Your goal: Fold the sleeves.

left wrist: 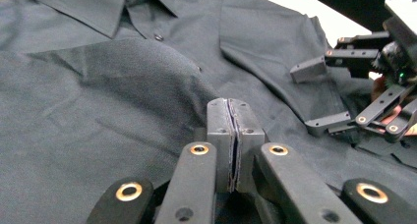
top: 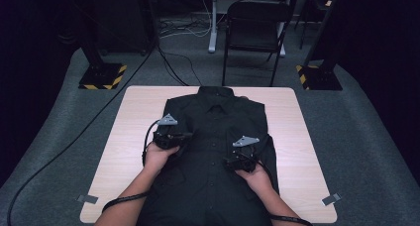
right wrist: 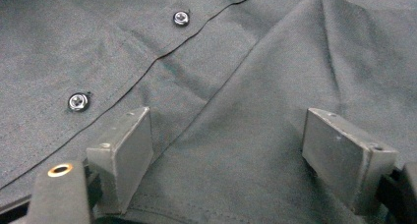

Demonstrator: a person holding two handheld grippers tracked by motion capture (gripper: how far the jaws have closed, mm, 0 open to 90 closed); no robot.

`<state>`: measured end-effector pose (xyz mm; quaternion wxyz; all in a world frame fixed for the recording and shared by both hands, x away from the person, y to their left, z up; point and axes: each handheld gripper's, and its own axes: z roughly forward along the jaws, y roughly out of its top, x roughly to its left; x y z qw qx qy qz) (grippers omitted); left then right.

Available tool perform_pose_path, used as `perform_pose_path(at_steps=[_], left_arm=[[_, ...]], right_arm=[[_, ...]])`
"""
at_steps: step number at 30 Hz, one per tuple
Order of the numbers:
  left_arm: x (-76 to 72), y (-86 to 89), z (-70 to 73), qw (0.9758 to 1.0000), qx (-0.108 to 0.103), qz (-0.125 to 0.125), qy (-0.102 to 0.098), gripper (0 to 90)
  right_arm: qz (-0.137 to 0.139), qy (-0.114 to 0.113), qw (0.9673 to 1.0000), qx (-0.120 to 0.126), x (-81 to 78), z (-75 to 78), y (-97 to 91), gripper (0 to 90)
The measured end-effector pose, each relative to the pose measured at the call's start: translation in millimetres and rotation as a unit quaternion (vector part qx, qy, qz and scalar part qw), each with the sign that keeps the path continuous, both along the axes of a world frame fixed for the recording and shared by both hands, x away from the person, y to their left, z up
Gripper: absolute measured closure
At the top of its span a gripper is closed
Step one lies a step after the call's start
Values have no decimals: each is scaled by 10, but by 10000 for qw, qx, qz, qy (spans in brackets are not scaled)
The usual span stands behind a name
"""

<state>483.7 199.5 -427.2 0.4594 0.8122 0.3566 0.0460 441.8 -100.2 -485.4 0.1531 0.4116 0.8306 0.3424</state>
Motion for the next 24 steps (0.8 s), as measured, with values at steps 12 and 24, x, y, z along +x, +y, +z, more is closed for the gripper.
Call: perform_pose_path(at_steps=[12, 24], left_arm=[[10, -104, -125, 9997, 246, 61, 49, 876], [81, -272, -256, 9974, 685, 232, 39, 872]], right_arm=[[1, 0, 10000, 0, 0, 0, 0, 189], [0, -1, 10000, 0, 0, 0, 0, 188]])
